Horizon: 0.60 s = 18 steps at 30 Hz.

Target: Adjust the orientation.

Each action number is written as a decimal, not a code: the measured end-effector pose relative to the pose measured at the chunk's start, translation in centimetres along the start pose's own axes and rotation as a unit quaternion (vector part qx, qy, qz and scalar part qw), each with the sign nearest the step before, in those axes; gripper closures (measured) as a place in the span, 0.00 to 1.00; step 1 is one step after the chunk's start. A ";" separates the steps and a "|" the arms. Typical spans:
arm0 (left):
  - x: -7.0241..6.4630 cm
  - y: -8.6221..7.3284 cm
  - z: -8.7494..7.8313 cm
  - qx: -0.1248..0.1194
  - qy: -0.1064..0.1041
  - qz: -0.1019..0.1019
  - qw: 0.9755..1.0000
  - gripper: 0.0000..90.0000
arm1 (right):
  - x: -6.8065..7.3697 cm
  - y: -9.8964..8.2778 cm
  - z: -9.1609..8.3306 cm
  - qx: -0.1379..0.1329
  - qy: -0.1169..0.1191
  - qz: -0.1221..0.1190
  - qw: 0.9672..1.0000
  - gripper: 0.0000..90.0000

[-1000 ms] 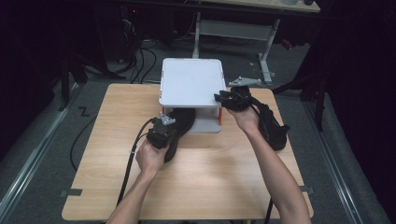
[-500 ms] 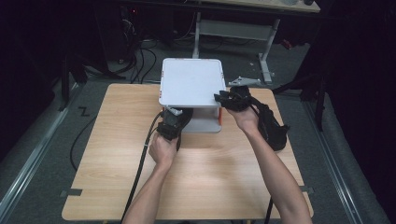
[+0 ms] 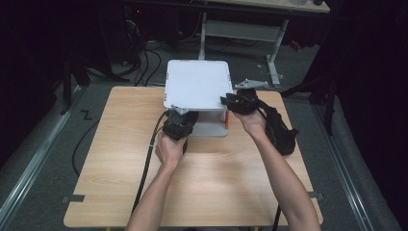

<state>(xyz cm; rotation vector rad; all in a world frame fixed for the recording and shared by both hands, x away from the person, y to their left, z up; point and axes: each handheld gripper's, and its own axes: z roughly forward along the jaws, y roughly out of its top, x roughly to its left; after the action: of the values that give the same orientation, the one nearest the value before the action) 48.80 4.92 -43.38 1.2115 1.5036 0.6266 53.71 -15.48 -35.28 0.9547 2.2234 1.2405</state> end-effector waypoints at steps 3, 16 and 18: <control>0.2 0.3 -0.4 0.007 -0.009 -0.002 1.000 0.49 | 0.0 0.0 0.1 0.000 -0.001 0.001 1.000 0.73; 1.2 2.9 -5.5 -0.008 -0.084 -0.012 0.996 0.39 | 0.1 0.0 0.0 0.001 -0.003 0.002 1.000 0.73; 2.0 3.0 -6.9 -0.002 -0.096 -0.009 0.995 0.37 | 0.2 0.1 0.0 0.003 -0.007 0.000 1.000 0.73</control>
<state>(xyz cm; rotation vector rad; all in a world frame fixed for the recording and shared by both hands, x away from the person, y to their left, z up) 43.57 9.18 -39.47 1.2195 1.3491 0.4858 53.67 -15.31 -35.23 0.9629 2.2182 1.2249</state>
